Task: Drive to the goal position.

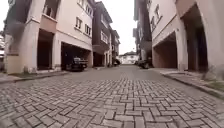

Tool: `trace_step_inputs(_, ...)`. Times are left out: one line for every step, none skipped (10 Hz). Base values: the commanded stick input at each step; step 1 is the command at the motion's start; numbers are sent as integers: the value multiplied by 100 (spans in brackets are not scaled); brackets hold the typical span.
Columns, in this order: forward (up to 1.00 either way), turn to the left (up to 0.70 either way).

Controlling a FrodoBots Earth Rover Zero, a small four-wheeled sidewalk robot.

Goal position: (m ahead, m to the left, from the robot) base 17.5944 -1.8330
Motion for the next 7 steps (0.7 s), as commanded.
trace_step_inputs(70, -35)
trace_step_inputs(70, -19)
trace_step_inputs(70, -6)
trace_step_inputs(70, -25)
trace_step_inputs(70, -32)
trace_step_inputs(70, -5)
trace_step_inputs(70, -2)
